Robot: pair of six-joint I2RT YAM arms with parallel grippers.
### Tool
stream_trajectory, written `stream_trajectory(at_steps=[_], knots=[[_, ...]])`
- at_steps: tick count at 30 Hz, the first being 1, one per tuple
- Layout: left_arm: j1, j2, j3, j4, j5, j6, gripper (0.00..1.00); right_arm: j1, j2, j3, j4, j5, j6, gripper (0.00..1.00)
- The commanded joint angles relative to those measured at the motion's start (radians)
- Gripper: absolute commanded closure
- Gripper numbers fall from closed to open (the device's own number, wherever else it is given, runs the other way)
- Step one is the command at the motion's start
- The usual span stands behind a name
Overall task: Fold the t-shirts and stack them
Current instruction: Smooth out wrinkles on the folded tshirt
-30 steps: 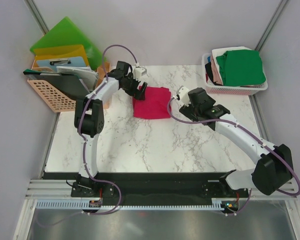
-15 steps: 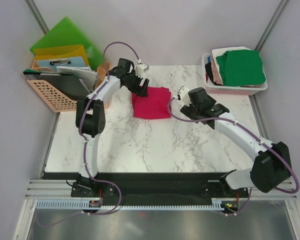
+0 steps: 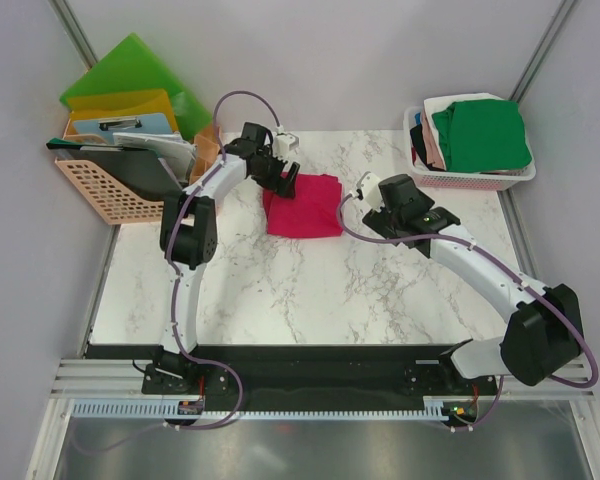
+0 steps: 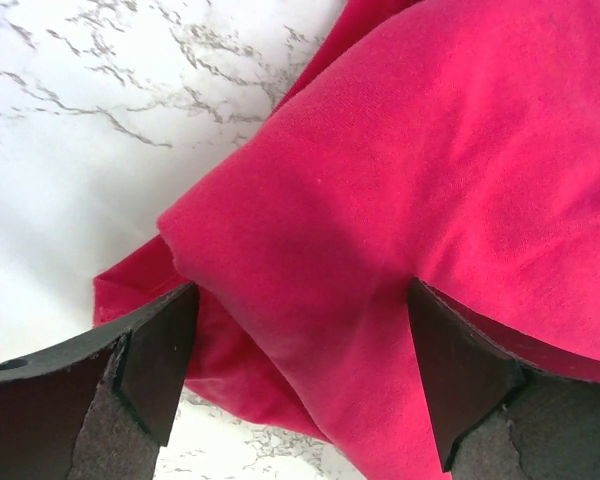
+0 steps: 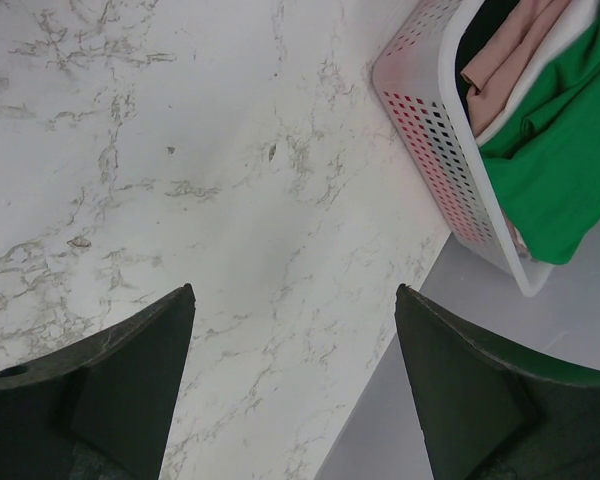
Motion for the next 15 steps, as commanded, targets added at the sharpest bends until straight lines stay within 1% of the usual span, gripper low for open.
stream_trajectory(at_steps=[1, 2, 3, 4, 5, 6, 7, 8, 9, 12, 15], knots=[[-0.004, -0.015, 0.025, 0.018, -0.027, 0.0, 0.09, -0.008, -0.01, -0.015, 0.024, 0.0, -0.007, 0.11], [-0.004, -0.015, 0.027, 0.022, -0.025, -0.005, 0.11, -0.008, -0.007, -0.018, 0.031, 0.001, -0.007, 0.11], [-0.003, -0.012, 0.033, 0.026, -0.019, -0.008, 0.17, -0.008, -0.004, -0.016, 0.034, 0.001, -0.009, 0.11], [-0.006, -0.01, 0.035, 0.026, -0.01, -0.014, 0.39, -0.009, 0.004, -0.018, 0.035, 0.003, -0.007, 0.11], [-0.006, -0.01, 0.036, 0.026, -0.004, -0.014, 0.48, -0.009, 0.007, -0.016, 0.035, 0.0, -0.007, 0.11], [-0.009, -0.01, 0.036, 0.028, 0.001, -0.012, 0.55, -0.011, 0.008, -0.016, 0.035, -0.002, -0.01, 0.12], [-0.012, -0.01, 0.035, 0.026, -0.001, -0.005, 0.66, -0.011, 0.01, -0.016, 0.035, -0.002, -0.013, 0.11], [-0.012, -0.01, 0.03, 0.025, -0.002, 0.001, 0.74, -0.011, 0.011, -0.016, 0.035, 0.0, -0.012, 0.11], [-0.017, -0.013, 0.028, 0.026, -0.008, 0.007, 0.97, -0.011, 0.014, -0.018, 0.032, 0.0, -0.013, 0.12], [-0.018, -0.009, 0.024, 0.026, -0.028, 0.014, 0.98, -0.012, 0.017, -0.019, 0.032, -0.003, -0.015, 0.11], [-0.017, -0.001, 0.025, 0.019, -0.05, 0.017, 0.65, -0.014, 0.024, -0.026, 0.031, -0.008, -0.013, 0.12]])
